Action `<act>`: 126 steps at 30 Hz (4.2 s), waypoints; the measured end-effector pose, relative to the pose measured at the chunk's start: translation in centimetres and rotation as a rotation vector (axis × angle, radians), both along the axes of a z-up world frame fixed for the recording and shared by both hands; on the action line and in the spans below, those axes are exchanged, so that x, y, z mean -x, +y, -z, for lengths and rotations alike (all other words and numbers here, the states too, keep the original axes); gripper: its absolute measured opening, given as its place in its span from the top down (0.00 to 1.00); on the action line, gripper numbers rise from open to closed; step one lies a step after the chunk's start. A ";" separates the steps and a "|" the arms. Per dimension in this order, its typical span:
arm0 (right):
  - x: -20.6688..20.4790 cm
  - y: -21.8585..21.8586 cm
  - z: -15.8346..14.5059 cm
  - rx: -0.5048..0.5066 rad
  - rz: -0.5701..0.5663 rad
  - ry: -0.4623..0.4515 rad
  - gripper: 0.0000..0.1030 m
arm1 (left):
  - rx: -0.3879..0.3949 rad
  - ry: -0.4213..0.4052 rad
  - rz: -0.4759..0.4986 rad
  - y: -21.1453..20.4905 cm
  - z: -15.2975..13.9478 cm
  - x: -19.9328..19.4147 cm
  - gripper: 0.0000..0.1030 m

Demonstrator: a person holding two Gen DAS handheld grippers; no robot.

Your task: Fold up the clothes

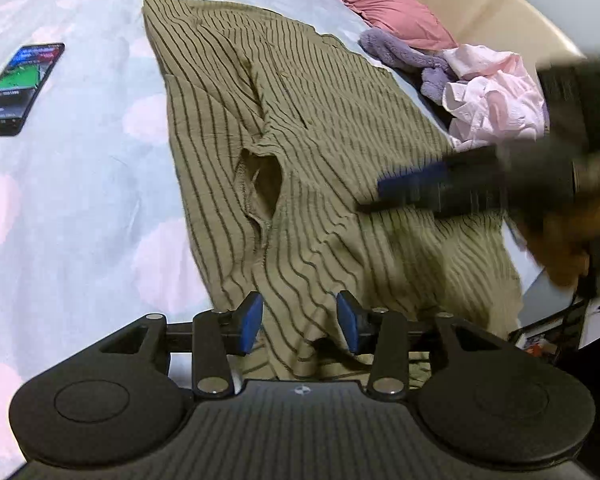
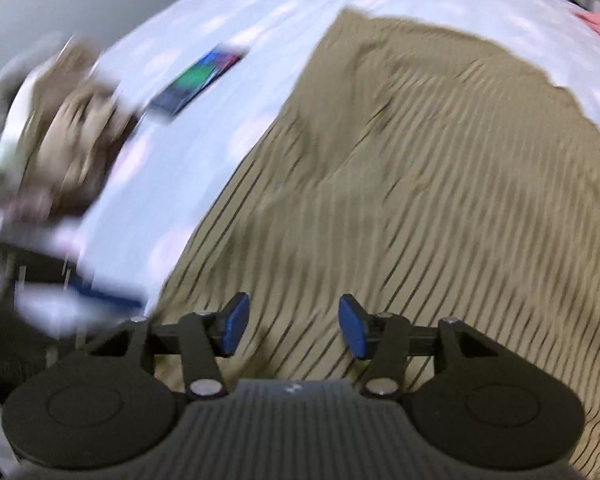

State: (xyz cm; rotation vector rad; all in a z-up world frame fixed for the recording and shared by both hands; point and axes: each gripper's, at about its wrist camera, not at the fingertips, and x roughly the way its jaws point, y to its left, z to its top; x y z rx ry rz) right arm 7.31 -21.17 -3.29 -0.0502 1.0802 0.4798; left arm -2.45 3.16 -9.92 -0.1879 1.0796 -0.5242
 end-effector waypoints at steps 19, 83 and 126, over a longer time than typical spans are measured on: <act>-18.9 4.6 4.8 0.047 0.154 -0.017 0.82 | 0.009 0.168 0.100 -1.6 4.0 -1.9 0.60; 11.3 -33.0 1.1 -0.118 0.653 0.129 0.39 | -0.013 -0.138 0.427 -27.1 -0.2 7.8 0.56; 9.5 -36.0 3.7 -0.286 0.665 0.176 0.50 | -0.273 -0.630 0.555 -38.4 3.4 13.8 0.99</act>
